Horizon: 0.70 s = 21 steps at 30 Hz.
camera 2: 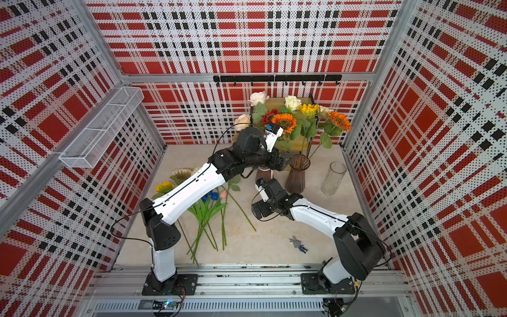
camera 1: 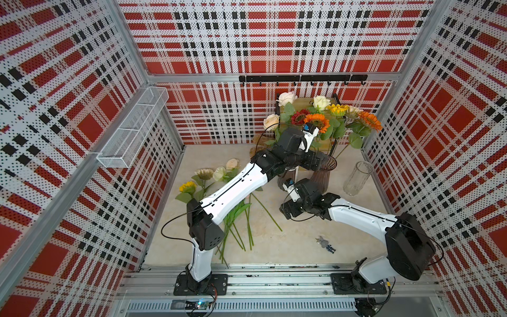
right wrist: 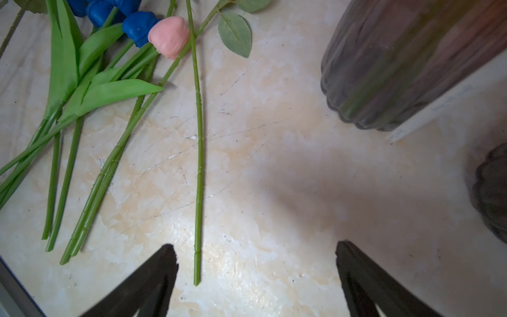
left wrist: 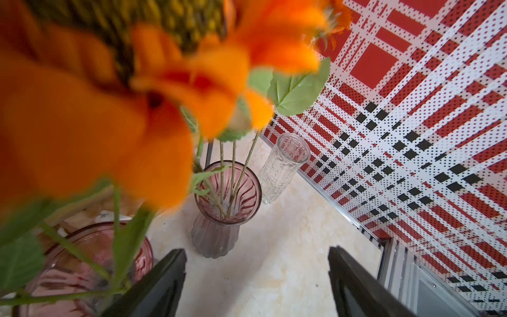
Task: Arrange the flowers in different vases according to their variety
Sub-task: Insert the flower into the vase.
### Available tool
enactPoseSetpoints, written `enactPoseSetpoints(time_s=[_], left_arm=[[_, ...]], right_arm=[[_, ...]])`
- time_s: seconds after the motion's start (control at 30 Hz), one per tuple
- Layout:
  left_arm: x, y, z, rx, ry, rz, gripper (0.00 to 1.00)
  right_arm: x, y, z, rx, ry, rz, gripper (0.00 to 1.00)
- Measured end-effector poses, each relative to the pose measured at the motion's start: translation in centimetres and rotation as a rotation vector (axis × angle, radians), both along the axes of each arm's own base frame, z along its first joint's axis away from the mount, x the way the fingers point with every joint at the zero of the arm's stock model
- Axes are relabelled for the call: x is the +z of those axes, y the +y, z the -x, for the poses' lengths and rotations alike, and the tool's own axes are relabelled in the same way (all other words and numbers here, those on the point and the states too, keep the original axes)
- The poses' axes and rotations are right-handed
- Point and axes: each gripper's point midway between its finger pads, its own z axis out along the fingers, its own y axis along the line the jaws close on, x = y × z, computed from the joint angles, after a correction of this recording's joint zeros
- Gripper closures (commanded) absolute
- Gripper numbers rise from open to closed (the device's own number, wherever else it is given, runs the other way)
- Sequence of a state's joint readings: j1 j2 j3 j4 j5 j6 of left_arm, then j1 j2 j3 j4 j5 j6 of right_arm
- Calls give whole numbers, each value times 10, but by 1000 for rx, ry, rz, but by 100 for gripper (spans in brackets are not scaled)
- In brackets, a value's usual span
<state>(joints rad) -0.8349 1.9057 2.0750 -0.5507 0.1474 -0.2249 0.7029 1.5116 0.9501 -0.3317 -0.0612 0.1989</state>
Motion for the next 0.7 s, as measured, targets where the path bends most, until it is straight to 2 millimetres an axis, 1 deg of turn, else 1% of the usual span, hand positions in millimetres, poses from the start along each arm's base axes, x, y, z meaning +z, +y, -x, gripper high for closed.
enactPoseSetpoints(time_s=[0.17,0.23,0.27,0.33,0.43,0.57,0.7], left_arm=[[33,30,8,27,-48,52,13],[42,46,7,50,-61,68,13],[42,54,6,63,-62,70,13],[40,73,3,95,-56,69,13],[26,107,-4,163,-26,52,13],[6,164,-15,293,26,41,14],[-4,225,-19,436,58,52,14]], right_arm=[[2,18,2,36,-5,-1,4],[2,23,3,48,-4,0,5],[2,27,3,55,-4,0,5],[2,34,2,65,-5,5,5],[0,47,1,88,-4,15,6],[-4,66,-2,119,0,28,11],[-10,81,-12,130,7,44,17]])
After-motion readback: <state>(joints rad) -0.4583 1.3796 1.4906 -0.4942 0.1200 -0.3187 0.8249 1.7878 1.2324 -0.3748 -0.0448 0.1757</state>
